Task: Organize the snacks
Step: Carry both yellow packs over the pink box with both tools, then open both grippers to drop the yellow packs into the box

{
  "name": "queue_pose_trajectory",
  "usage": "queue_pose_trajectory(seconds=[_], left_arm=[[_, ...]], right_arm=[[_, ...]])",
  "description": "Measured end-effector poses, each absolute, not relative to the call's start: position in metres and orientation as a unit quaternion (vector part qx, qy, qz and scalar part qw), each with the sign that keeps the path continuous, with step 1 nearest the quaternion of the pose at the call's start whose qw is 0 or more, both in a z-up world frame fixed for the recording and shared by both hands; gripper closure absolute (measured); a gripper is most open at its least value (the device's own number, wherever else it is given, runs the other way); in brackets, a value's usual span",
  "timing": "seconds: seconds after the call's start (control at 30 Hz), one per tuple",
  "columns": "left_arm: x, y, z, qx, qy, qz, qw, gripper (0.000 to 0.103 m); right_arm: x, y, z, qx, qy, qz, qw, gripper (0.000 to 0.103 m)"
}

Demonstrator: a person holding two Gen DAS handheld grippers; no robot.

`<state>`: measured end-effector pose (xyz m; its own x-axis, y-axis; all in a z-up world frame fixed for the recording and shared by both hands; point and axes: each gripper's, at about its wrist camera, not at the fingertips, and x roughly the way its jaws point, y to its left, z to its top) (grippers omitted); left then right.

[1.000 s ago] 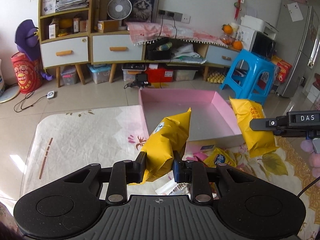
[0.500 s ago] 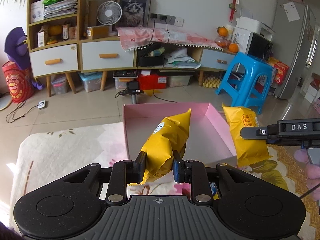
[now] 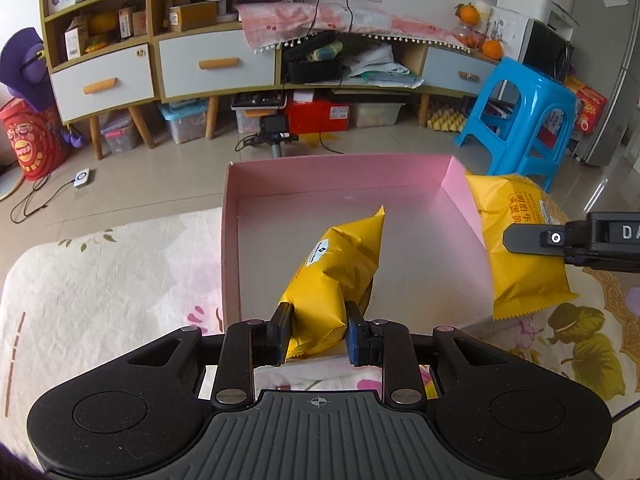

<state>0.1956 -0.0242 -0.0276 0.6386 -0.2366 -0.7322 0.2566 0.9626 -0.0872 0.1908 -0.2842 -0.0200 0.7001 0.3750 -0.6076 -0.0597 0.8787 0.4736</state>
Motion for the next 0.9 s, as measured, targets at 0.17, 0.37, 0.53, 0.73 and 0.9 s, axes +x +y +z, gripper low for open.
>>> queue_pose_trajectory(seconds=[0.17,0.37,0.53,0.73,0.9], left_arm=[[0.194,-0.024,-0.031,0.022,0.426,-0.130,0.895,0.079],[0.193,-0.019,-0.033,0.006,0.420,-0.127,0.899,0.078],[0.190,-0.017,-0.028,-0.003,0.396,-0.127,0.910,0.064],[0.179,-0.022,-0.011,0.012,0.385,-0.134,0.913,0.031],[0.161,-0.019,0.003,0.001,0.382,-0.132,0.915,0.019]], right_arm=[[0.196,-0.282,-0.021,0.207,0.369,0.116,0.899,0.071],[0.200,-0.277,-0.025,0.195,0.374,0.110,0.900,0.071],[0.199,-0.275,-0.022,0.193,0.369,0.106,0.903,0.060],[0.191,-0.282,-0.012,0.211,0.367,0.110,0.900,0.037],[0.178,-0.283,-0.003,0.211,0.377,0.107,0.896,0.031]])
